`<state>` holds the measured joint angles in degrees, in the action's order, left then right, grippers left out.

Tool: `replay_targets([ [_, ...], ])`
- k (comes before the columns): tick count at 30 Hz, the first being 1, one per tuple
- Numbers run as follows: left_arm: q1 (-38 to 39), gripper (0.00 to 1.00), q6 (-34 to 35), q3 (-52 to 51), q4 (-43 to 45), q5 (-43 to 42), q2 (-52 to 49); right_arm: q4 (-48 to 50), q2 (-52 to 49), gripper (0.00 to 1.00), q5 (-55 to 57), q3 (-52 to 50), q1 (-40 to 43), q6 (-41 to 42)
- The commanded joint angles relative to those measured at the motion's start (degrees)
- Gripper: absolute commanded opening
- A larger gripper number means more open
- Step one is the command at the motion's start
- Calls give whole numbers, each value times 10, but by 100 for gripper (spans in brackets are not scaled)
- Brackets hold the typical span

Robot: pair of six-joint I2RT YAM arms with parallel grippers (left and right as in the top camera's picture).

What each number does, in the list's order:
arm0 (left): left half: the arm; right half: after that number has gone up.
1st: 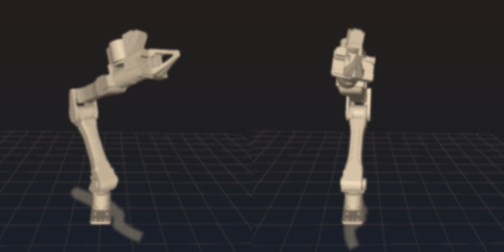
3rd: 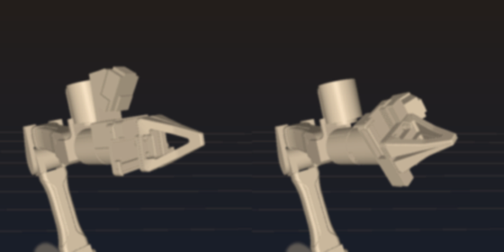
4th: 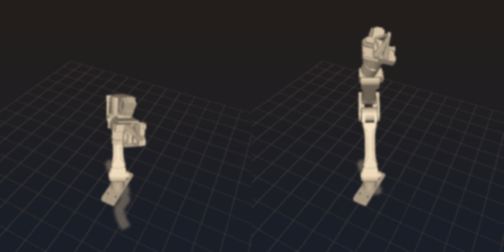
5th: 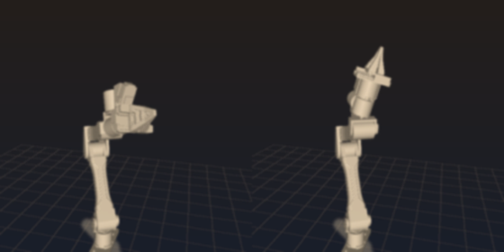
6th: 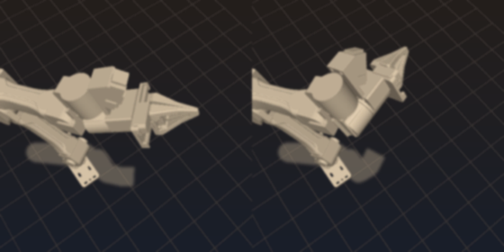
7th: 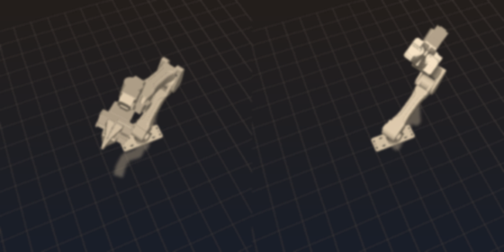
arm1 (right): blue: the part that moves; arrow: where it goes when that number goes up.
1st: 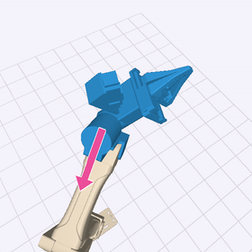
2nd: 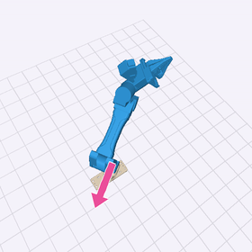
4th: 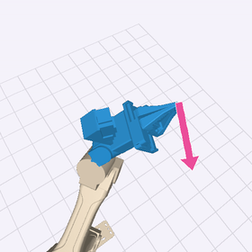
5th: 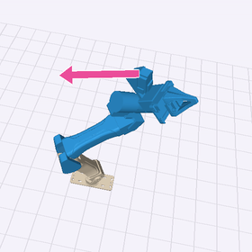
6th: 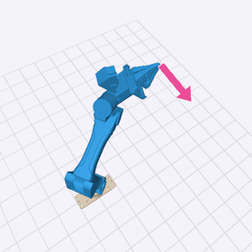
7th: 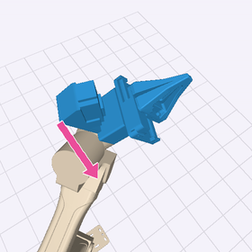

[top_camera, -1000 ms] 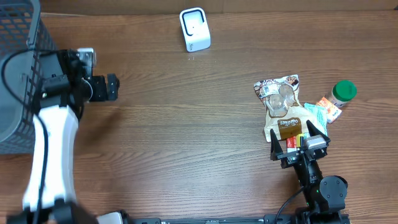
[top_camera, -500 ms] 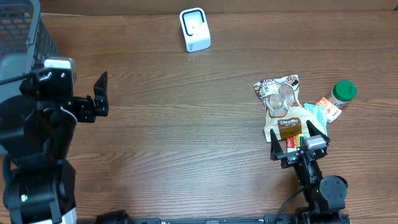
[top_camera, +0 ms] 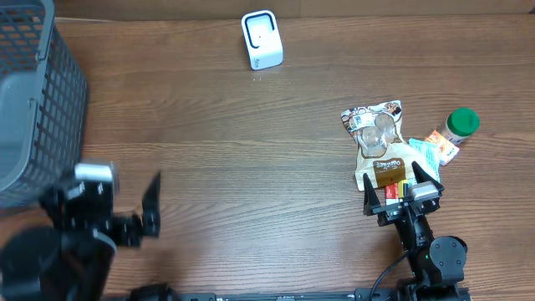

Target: Scan the item barcode

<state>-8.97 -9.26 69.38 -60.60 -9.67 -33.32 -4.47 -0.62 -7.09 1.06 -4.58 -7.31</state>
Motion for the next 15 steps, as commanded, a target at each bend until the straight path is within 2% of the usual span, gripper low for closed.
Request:
replay_targets([
  [1,4,100,-15,1,-37,9,40,3,5,100,-1,-6,1,-1],
  [4,5,100,-15,1,-66,11,76,3,5,100,-1,-6,1,-1],
  [9,22,100,-15,-2,-64,12,130,3,5,100,-1,-6,1,-1],
  [15,38,100,-15,-53,-5,11,201,3,5,100,-1,-6,1,-1],
])
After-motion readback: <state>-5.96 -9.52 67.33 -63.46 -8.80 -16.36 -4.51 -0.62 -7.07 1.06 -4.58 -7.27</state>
